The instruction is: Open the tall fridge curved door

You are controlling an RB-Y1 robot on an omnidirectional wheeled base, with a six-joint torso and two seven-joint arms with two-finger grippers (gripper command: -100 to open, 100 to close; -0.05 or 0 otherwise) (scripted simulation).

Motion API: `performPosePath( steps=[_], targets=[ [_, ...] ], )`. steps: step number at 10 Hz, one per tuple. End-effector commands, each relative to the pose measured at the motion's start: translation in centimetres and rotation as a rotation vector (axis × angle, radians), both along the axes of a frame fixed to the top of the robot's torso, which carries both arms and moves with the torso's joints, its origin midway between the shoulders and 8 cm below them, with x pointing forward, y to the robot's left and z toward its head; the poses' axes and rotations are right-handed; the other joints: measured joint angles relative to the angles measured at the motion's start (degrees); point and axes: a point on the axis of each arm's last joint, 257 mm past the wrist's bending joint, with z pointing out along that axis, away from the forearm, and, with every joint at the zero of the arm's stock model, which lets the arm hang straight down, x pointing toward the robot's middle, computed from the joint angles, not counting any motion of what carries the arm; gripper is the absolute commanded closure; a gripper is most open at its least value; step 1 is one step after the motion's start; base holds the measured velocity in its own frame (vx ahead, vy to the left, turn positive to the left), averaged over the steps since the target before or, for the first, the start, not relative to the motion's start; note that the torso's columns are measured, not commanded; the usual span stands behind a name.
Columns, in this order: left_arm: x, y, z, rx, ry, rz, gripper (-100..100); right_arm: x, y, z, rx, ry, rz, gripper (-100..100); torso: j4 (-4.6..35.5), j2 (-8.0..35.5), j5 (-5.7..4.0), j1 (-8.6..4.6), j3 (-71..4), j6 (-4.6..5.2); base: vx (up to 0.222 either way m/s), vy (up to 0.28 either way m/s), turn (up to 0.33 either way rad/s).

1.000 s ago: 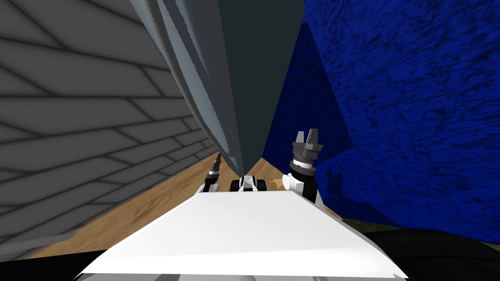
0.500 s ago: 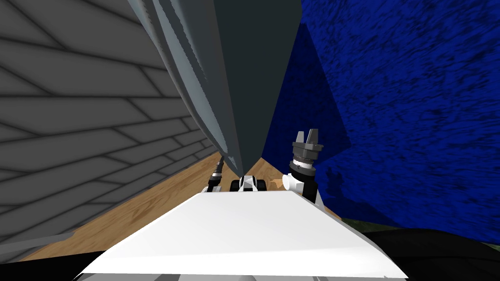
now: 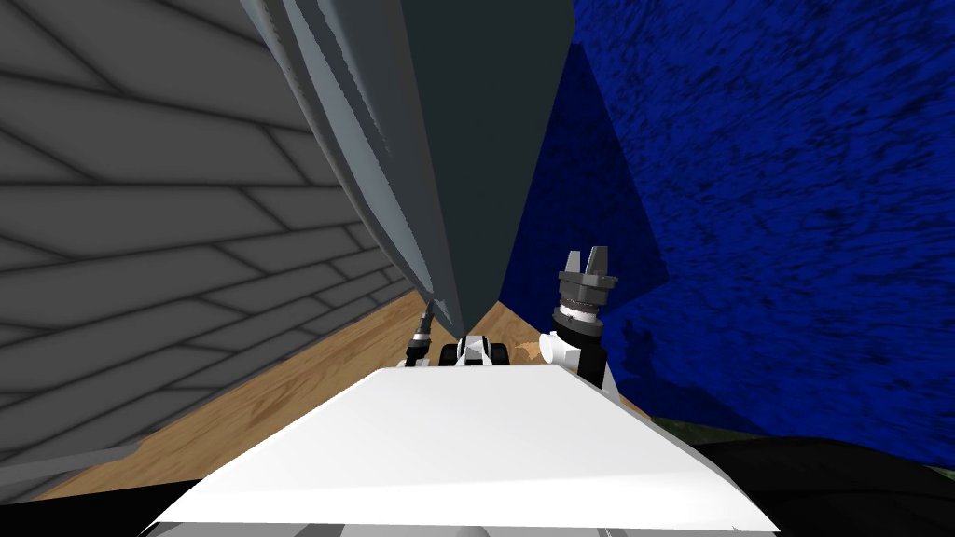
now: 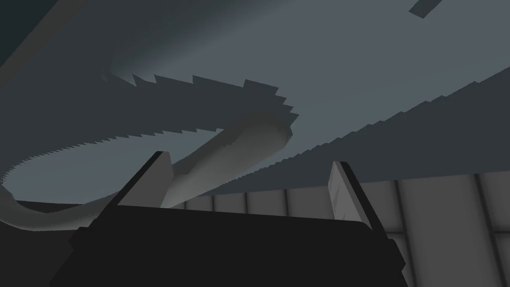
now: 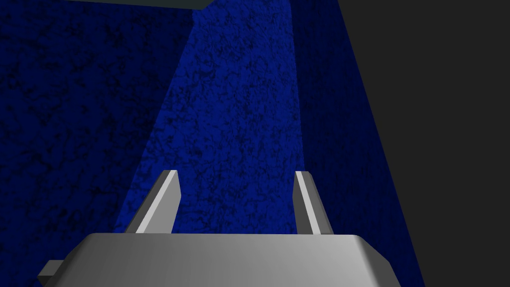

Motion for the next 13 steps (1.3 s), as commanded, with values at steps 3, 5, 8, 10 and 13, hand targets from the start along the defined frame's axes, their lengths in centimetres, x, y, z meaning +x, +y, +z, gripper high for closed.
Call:
performPosePath(
  steps=[3, 5, 8, 10, 13],
  targets=[
    [1.8, -0.5, 0.5, -0.018, 0.003, 0.0, -100, 0.0, 0.0, 0.0, 0.0, 0.0, 0.0, 0, 0.0, -0.02, 0.0, 0.01, -0.01, 0.0, 0.0, -0.009, 0.009],
    [2.2, -0.5, 0.7, -0.018, 0.001, -0.001, -100, 0.0, 0.0, 0.0, 0.0, 0.0, 0.0, 0, -0.01, -0.02, 0.0, -0.02, -0.01, 0.0, 0.004, -0.009, 0.008],
    [1.1, -0.8, 0.1, -0.019, -0.001, -0.002, 100, 0.0, 0.0, 0.0, 0.0, 0.0, 0.0, 0, -0.11, -0.21, 0.08, 0.21, -0.09, -0.02, -0.007, 0.004, -0.014],
    [1.1, 1.0, 0.3, 0.034, 0.005, -0.01, -100, 0.0, 0.0, 0.0, 0.0, 0.0, 0.0, 0, -0.04, -0.12, 0.01, 0.03, -0.08, -0.01, -0.007, -0.01, 0.0],
    [1.8, 3.3, 1.2, 0.097, 0.02, -0.012, -100, 0.0, 0.0, 0.0, 0.0, 0.0, 0.0, 0, 0.01, 0.03, -0.02, -0.07, 0.02, 0.0, -0.01, -0.032, 0.001]
  ],
)
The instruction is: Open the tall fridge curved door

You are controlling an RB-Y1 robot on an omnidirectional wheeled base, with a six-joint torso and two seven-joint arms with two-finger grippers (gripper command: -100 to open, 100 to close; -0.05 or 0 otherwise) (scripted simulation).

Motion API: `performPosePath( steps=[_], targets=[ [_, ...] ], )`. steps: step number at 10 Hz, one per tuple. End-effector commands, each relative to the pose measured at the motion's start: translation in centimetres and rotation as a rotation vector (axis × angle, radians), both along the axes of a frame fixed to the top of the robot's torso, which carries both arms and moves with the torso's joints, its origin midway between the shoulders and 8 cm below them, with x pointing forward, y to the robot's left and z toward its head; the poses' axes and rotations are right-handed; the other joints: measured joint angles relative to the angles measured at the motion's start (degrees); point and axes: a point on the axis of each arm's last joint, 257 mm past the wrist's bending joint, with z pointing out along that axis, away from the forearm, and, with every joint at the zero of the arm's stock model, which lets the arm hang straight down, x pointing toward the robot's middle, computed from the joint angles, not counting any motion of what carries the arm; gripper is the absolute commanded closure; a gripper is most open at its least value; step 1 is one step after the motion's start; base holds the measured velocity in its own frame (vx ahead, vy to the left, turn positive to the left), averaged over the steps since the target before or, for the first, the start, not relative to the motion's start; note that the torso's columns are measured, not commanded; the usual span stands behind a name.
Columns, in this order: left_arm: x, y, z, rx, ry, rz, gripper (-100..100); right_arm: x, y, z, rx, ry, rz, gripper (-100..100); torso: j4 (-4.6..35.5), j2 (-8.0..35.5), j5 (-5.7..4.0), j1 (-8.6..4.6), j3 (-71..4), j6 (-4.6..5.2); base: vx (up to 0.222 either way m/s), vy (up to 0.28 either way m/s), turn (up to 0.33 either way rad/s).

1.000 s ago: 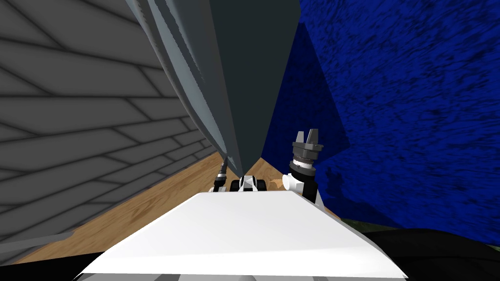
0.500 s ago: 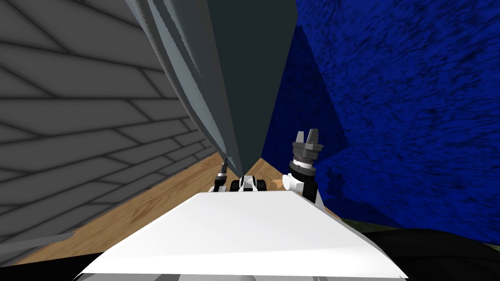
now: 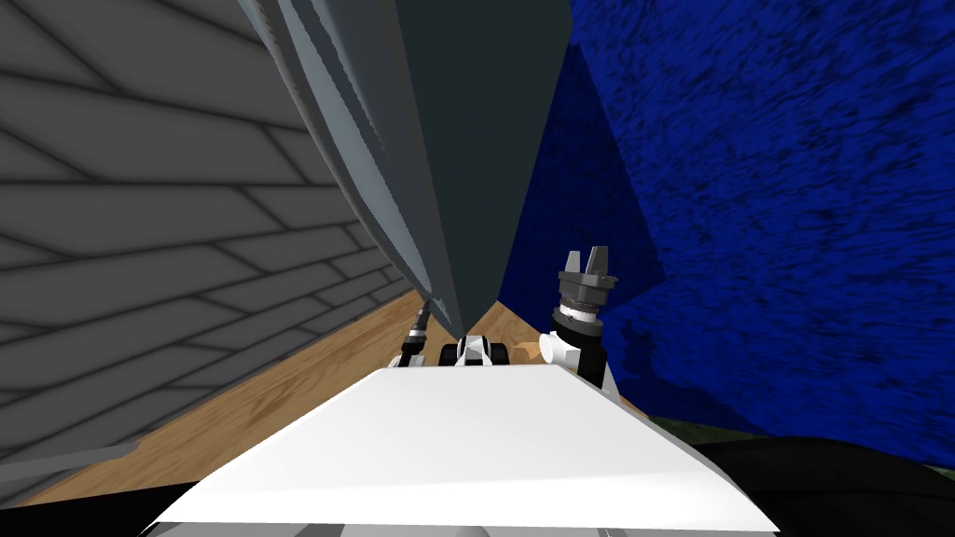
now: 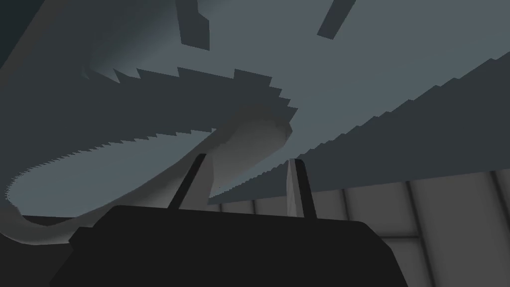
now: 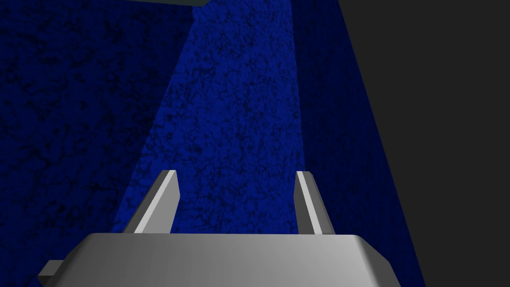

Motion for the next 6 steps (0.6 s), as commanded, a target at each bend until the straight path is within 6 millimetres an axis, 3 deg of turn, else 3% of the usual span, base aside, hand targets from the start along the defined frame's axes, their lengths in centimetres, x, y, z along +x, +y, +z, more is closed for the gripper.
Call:
performPosePath(
  steps=[1, 6],
  targets=[
    [0.7, 1.9, 0.9, 0.049, 0.016, 0.002, -100, 0.0, 0.0, 0.0, 0.0, 0.0, 0.0, 0, 0.01, 0.03, -0.01, -0.02, 0.01, 0.0, -0.028, -0.052, 0.004],
    [1.9, 4.0, 2.4, 0.092, 0.039, 0.017, -100, 0.0, 0.0, 0.0, 0.0, 0.0, 0.0, 0, -0.02, -0.05, 0.02, 0.08, -0.04, 0.0, -0.017, -0.04, 0.002]
  ],
)
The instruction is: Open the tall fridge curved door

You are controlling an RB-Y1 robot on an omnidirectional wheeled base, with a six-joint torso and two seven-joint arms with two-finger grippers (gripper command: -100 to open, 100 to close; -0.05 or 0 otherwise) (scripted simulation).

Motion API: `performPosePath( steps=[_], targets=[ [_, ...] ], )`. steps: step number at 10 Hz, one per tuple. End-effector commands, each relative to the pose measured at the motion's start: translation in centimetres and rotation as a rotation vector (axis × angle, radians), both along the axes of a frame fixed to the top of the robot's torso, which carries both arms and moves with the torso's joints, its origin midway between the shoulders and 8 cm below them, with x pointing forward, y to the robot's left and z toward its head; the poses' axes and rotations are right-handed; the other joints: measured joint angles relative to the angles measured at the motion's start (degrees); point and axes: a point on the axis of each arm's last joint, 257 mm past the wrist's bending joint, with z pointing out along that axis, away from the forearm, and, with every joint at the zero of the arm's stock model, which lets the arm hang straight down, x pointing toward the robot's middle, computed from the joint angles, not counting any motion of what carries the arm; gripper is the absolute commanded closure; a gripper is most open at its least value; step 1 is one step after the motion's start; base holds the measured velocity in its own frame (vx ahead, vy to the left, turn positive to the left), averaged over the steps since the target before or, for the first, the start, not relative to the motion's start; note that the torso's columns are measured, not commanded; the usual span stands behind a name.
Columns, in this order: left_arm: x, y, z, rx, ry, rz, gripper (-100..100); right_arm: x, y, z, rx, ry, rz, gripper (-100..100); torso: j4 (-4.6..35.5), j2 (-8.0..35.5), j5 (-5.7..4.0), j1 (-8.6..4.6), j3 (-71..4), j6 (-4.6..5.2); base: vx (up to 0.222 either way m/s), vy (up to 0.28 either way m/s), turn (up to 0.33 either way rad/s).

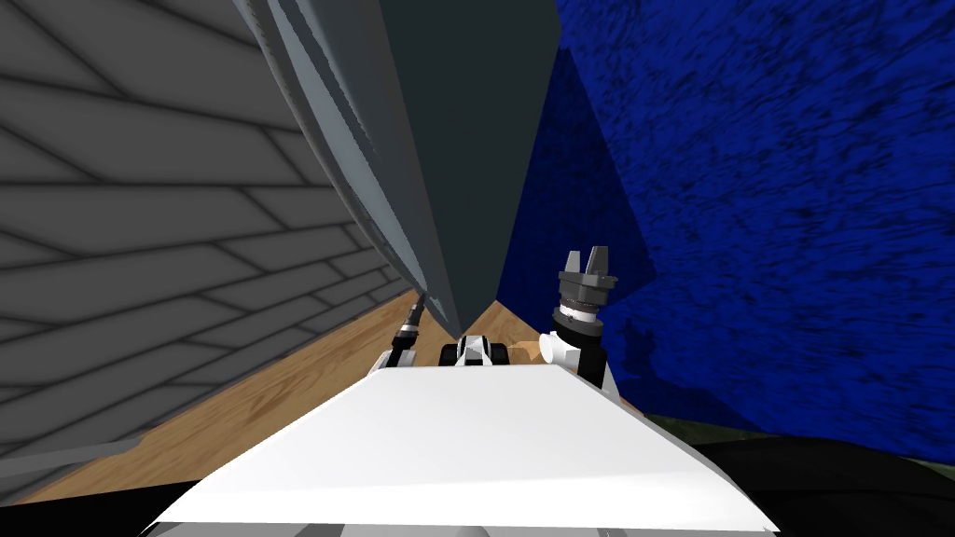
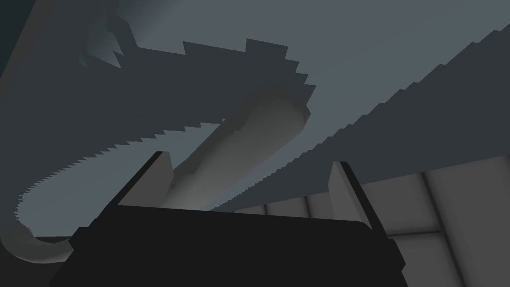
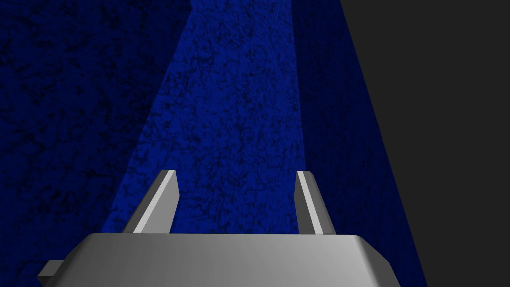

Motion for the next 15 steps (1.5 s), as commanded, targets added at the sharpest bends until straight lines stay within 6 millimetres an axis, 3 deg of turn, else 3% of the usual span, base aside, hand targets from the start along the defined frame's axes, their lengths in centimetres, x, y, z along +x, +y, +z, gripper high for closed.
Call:
performPosePath(
  steps=[1, 15],
  targets=[
    [0.6, 1.0, 0.8, 0.021, 0.015, 0.01, -100, 0.0, 0.0, 0.0, 0.0, 0.0, 0.0, 0, 0.01, 0.03, -0.01, -0.01, 0.02, 0.0, -0.018, -0.04, 0.002],
    [2.8, 6.7, 5.7, 0.168, 0.087, 0.061, -100, 0.0, 0.0, 0.0, 0.0, 0.0, 0.0, 0, 0.0, 0.0, 0.0, 0.01, 0.0, 0.0, -0.016, -0.038, 0.002]
  ],
)
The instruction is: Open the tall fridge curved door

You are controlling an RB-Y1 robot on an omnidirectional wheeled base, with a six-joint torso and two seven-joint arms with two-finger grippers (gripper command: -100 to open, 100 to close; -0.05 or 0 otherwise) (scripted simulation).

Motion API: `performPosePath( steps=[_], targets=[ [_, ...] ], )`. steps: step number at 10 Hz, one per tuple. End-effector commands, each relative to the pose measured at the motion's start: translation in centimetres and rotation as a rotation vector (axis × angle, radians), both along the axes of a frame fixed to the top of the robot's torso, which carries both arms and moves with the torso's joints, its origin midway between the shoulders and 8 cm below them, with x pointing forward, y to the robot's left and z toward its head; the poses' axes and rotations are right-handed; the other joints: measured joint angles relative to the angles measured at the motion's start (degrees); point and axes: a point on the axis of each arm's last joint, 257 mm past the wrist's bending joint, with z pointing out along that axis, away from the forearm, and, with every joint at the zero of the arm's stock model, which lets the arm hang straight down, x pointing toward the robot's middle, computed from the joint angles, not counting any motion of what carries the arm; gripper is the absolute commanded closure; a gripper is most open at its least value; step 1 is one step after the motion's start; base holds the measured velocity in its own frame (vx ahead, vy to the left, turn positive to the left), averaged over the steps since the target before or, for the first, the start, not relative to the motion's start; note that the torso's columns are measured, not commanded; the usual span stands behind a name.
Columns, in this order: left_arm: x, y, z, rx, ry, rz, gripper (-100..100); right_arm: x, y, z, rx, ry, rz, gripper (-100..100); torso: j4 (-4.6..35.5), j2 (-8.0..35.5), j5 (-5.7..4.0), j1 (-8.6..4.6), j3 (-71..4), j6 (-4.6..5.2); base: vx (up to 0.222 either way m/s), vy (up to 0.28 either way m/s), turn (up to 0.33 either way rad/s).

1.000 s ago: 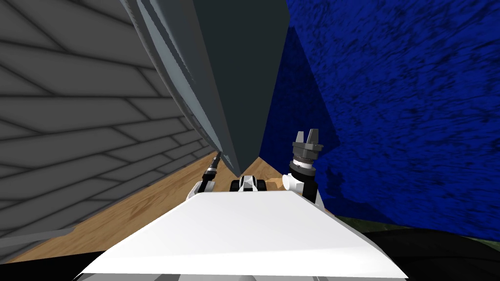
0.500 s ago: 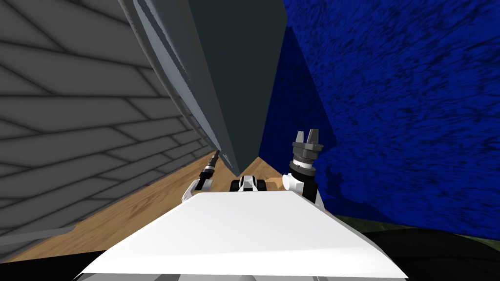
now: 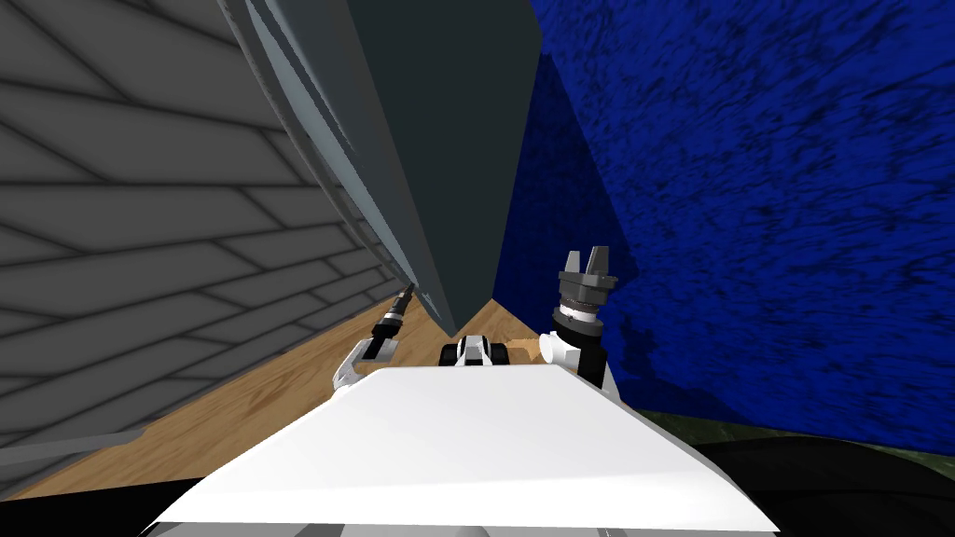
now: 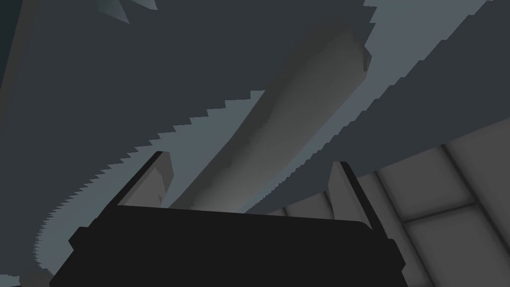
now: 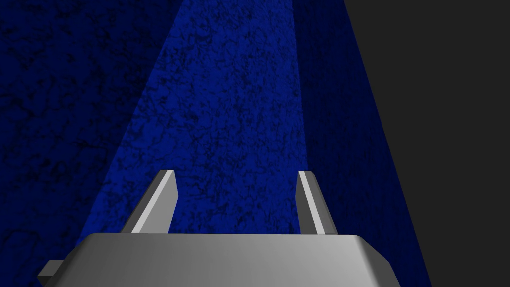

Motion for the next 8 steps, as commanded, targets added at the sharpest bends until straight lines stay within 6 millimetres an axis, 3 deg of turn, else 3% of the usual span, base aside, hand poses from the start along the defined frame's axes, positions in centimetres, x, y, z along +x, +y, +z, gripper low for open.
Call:
performPosePath(
  steps=[1, 8],
  targets=[
    [0.4, 1.1, 1.1, 0.038, 0.015, 0.011, -100, 0.0, 0.0, 0.0, 0.0, 0.0, 0.0, 0, 0.01, 0.01, -0.01, -0.03, 0.01, 0.0, -0.016, -0.039, 0.004],
    [1.2, 3.9, 4.5, 0.129, 0.056, 0.05, -100, 0.0, 0.0, 0.0, 0.0, 0.0, 0.0, 0, 0.0, 0.0, -0.01, -0.03, 0.0, 0.0, -0.018, -0.041, 0.002]
  ],
)
